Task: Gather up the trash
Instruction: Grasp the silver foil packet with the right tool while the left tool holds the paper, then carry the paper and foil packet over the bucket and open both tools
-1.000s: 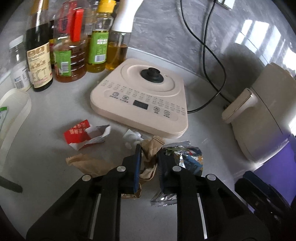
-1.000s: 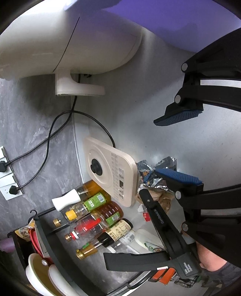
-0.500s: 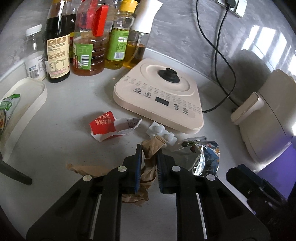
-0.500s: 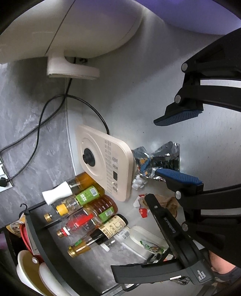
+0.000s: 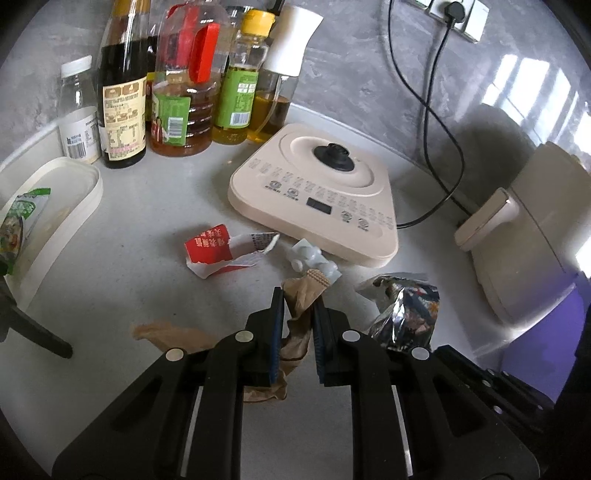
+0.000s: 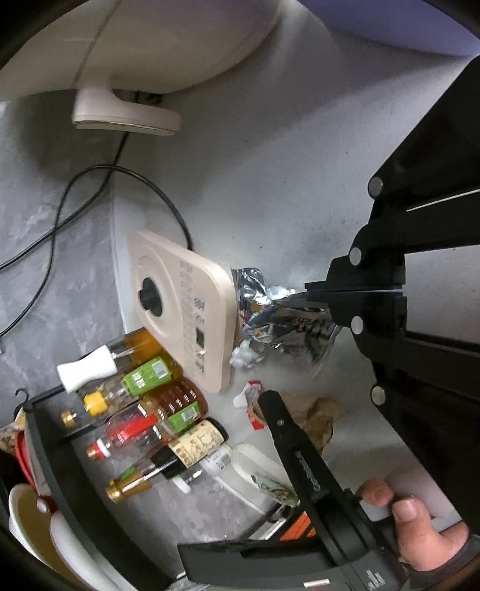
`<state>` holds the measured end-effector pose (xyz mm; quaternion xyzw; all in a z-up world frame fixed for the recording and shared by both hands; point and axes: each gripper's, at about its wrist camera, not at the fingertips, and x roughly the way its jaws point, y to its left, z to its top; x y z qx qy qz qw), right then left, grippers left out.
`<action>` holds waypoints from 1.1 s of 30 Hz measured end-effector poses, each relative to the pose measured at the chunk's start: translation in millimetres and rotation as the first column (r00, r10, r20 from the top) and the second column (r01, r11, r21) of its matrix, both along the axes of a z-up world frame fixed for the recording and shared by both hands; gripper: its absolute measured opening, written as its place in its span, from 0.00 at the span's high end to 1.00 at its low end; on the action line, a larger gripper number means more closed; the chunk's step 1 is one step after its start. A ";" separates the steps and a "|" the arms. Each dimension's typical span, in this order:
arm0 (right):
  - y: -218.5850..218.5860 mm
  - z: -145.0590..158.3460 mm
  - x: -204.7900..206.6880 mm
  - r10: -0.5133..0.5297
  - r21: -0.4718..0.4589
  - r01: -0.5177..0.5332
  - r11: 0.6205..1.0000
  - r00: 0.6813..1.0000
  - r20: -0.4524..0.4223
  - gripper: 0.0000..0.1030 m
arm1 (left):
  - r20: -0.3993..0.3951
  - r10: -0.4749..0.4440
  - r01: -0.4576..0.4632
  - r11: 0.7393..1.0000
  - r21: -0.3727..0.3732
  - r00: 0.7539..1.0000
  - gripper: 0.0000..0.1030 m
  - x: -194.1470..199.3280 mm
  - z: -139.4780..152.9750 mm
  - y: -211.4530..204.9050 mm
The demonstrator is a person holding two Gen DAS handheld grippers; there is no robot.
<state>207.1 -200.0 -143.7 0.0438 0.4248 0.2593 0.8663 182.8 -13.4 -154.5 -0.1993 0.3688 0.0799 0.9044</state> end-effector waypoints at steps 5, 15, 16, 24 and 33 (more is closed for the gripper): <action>-6.2 12.5 -7.3 -0.015 0.002 0.014 1.000 1.000 0.024 0.99 | 0.012 -0.012 0.012 1.000 0.003 1.000 0.86 -6.2 6.5 -1.5; -22.0 52.9 -31.6 -0.060 0.017 0.058 0.998 0.992 0.107 0.99 | 0.055 -0.072 0.072 0.997 0.002 0.996 0.86 -12.4 32.9 -21.9; -24.5 57.6 -34.3 -0.066 0.016 0.065 0.998 0.991 0.114 0.99 | 0.065 -0.081 0.081 0.997 0.004 0.995 0.86 -13.3 37.4 -25.4; -47.1 101.7 -52.5 -0.135 0.033 0.131 0.991 0.971 0.196 0.99 | 0.142 -0.143 0.141 0.990 0.021 0.979 0.86 -22.5 80.4 -43.7; -62.9 147.4 -73.0 -0.187 0.061 0.177 0.982 0.939 0.288 0.99 | 0.228 -0.195 0.187 0.981 0.057 0.954 0.86 -29.3 125.2 -59.9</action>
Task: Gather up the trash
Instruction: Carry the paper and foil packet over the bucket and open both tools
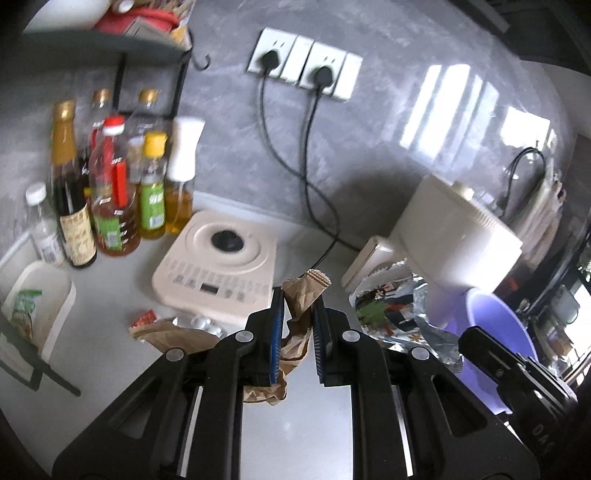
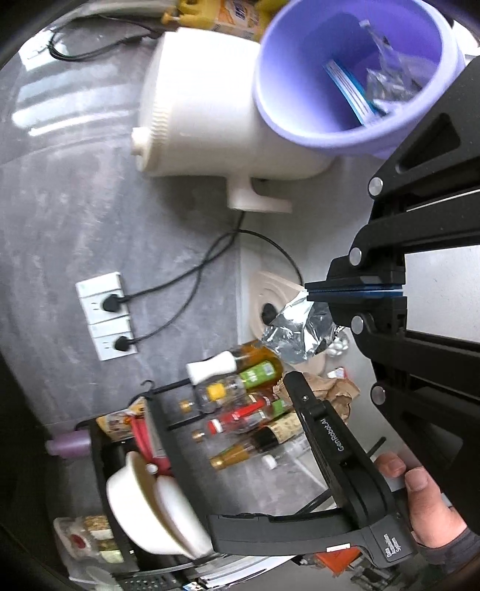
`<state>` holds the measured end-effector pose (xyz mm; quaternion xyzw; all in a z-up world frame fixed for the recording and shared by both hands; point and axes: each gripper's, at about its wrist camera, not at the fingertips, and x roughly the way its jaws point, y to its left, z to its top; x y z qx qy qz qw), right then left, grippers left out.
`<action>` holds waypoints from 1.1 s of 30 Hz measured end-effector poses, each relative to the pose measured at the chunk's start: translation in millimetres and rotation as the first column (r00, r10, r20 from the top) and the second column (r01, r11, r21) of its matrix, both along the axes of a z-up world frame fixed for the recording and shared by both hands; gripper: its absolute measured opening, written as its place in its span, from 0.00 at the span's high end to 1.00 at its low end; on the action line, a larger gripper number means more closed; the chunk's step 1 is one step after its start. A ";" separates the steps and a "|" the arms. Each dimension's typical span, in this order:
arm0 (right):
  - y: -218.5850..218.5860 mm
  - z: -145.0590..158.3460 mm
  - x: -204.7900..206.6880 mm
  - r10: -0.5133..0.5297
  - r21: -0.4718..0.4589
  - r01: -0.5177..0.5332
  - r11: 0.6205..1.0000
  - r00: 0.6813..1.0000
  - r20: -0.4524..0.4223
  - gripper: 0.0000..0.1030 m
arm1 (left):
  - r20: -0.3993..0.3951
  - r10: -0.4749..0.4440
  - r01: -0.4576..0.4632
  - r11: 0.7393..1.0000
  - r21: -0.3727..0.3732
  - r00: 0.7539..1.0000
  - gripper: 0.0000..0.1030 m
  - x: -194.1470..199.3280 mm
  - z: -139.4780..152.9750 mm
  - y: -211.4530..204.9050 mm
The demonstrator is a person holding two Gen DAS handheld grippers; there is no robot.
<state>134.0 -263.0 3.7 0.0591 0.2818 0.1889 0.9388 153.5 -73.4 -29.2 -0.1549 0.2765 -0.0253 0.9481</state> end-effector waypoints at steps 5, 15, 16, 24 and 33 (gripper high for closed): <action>-14.7 17.6 -8.1 -0.030 0.001 0.030 1.000 0.999 0.040 0.99 | 0.040 -0.022 0.022 1.000 0.015 0.999 0.86 0.2 16.6 -16.0; -58.8 37.6 -25.8 -0.112 0.019 0.110 0.994 0.990 0.085 0.99 | 0.081 -0.124 0.121 0.992 0.035 0.989 0.85 0.5 37.5 -63.7; -63.5 38.9 -27.5 -0.120 0.022 0.119 0.993 0.989 0.088 0.99 | 0.084 -0.132 0.130 0.991 0.036 0.988 0.85 0.2 39.3 -68.0; -106.6 48.1 -37.9 -0.204 0.032 0.201 0.979 0.972 0.115 0.99 | 0.113 -0.210 0.204 0.977 0.062 0.971 0.85 0.1 52.8 -111.4; -158.2 44.5 -40.3 -0.321 0.040 0.319 0.947 0.943 0.089 0.95 | 0.127 -0.288 0.280 0.957 0.075 0.949 0.85 -0.1 60.4 -158.1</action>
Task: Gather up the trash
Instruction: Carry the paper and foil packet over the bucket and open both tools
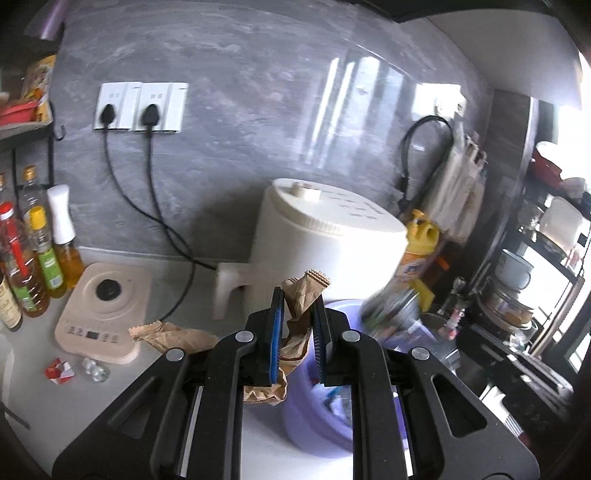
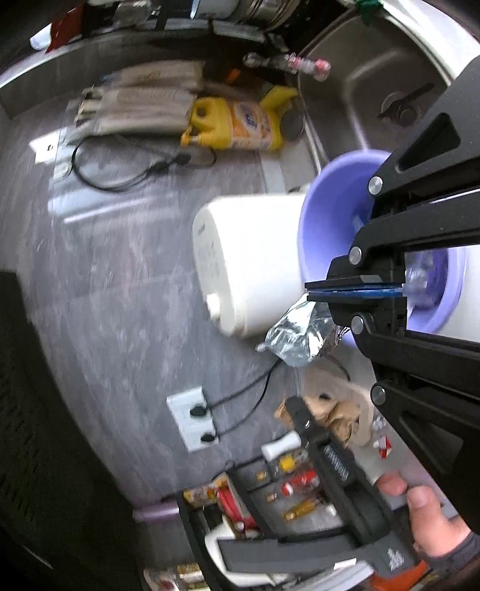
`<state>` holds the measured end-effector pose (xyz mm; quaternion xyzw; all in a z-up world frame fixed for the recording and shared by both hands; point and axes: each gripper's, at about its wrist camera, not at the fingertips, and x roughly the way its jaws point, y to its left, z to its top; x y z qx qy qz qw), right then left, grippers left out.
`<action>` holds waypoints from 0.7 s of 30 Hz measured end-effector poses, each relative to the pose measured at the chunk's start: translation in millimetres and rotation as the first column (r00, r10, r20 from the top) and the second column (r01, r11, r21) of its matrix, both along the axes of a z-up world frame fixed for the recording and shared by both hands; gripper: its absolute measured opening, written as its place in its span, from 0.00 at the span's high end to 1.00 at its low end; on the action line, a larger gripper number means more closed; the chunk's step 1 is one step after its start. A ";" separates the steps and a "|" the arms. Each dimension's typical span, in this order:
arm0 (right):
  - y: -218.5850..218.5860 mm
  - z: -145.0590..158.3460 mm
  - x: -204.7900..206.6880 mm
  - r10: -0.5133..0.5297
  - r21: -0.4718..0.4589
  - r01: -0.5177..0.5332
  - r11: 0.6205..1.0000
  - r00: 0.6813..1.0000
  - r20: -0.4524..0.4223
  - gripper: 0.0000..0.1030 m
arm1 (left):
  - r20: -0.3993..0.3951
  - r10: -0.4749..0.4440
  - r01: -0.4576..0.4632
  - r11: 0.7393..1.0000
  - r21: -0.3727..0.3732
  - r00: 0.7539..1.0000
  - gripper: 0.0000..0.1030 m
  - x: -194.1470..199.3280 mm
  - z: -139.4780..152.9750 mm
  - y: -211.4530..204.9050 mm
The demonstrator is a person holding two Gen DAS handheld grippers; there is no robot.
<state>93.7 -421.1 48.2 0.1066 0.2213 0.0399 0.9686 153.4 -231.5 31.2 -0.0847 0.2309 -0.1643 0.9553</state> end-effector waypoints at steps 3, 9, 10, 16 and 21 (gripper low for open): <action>-16.3 -7.5 -1.7 -0.040 0.023 0.041 0.999 0.999 -0.029 0.58 | 0.006 -0.029 0.029 1.000 0.007 1.000 0.85 -1.2 1.7 -13.3; -44.3 -20.1 -15.4 -0.088 0.049 0.090 0.995 0.995 -0.041 0.54 | 0.005 -0.078 0.077 0.997 0.021 0.997 0.86 -2.4 1.7 -37.1; -48.3 -21.7 -16.8 -0.094 0.054 0.096 0.994 0.995 -0.044 0.54 | 0.004 -0.084 0.084 0.996 0.022 0.996 0.86 -2.0 1.4 -40.3; -70.3 -28.7 -33.6 -0.126 0.095 0.130 0.987 0.991 -0.043 0.54 | -0.024 -0.136 0.137 0.989 0.055 0.990 0.85 3.8 -5.2 -68.9; -77.0 -32.4 -34.8 -0.132 0.103 0.139 0.985 0.989 -0.068 0.54 | -0.074 -0.219 0.223 0.974 0.042 0.973 0.65 6.6 -8.5 -80.7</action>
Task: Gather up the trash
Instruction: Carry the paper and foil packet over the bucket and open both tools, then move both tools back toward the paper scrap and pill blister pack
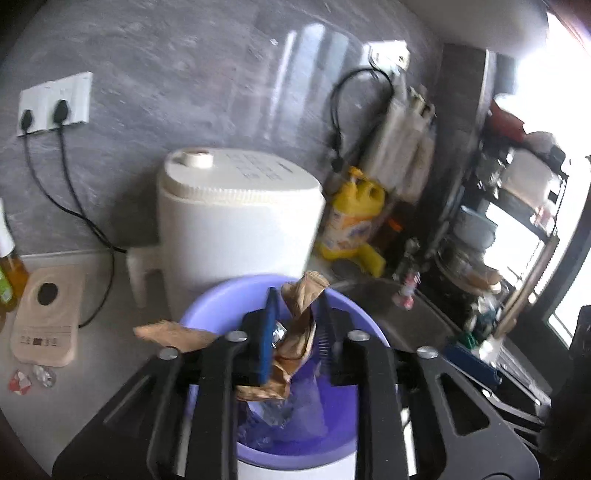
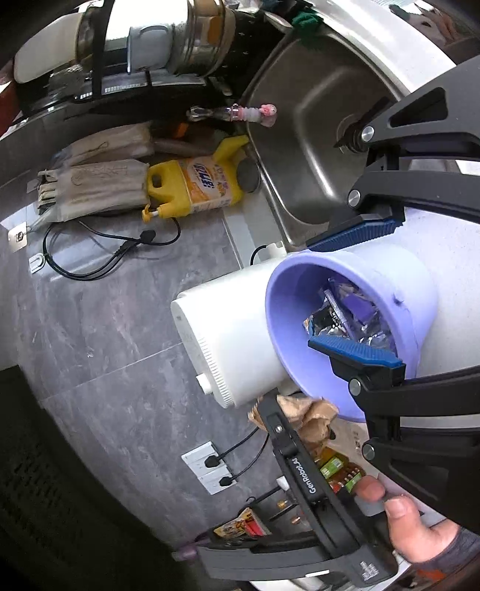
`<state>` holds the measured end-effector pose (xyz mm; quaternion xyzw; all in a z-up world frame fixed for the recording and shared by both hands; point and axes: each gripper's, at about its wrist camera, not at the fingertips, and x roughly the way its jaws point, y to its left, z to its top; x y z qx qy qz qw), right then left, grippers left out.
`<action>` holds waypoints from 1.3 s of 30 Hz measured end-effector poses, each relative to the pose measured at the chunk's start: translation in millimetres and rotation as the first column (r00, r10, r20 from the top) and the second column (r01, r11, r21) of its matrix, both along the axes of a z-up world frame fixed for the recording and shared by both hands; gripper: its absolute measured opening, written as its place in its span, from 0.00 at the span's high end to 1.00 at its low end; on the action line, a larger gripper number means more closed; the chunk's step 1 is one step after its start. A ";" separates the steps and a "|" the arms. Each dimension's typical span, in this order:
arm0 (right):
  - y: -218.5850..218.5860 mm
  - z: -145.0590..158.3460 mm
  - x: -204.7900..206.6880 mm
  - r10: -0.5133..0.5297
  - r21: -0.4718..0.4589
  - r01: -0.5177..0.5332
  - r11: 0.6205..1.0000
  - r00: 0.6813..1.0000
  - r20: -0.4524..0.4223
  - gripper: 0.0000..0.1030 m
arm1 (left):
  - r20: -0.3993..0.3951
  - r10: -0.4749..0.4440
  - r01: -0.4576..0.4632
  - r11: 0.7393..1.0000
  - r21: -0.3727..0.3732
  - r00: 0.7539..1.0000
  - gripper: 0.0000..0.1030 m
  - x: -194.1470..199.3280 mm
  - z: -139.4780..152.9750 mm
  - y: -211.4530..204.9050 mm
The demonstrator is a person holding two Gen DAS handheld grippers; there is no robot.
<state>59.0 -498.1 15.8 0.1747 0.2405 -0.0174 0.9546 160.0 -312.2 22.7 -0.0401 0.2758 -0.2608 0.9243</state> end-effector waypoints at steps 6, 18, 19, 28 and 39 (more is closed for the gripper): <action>8.2 -2.1 -1.1 -0.001 -0.020 0.001 1.000 1.000 -0.009 0.52 | -0.009 0.036 -0.037 0.999 -0.034 0.999 0.35 2.1 -0.5 28.6; 65.9 5.5 13.8 0.078 -0.039 -0.078 0.996 0.997 0.003 0.47 | 0.020 0.207 -0.207 0.978 -0.027 0.978 0.15 -1.8 4.8 117.5; 72.3 5.7 15.7 0.093 -0.041 -0.092 0.995 0.996 0.003 0.47 | 0.020 0.223 -0.223 0.975 -0.026 0.975 0.15 -2.9 4.5 126.0; 131.7 0.7 30.9 0.223 -0.050 -0.224 0.973 0.975 -0.022 0.47 | -0.009 0.358 -0.358 0.933 -0.029 0.934 0.12 -11.8 -6.0 194.7; 187.9 -9.1 50.4 0.426 -0.046 -0.426 0.904 0.905 -0.008 0.46 | -0.002 0.548 -0.548 0.836 0.007 0.836 0.10 -28.9 -23.5 249.1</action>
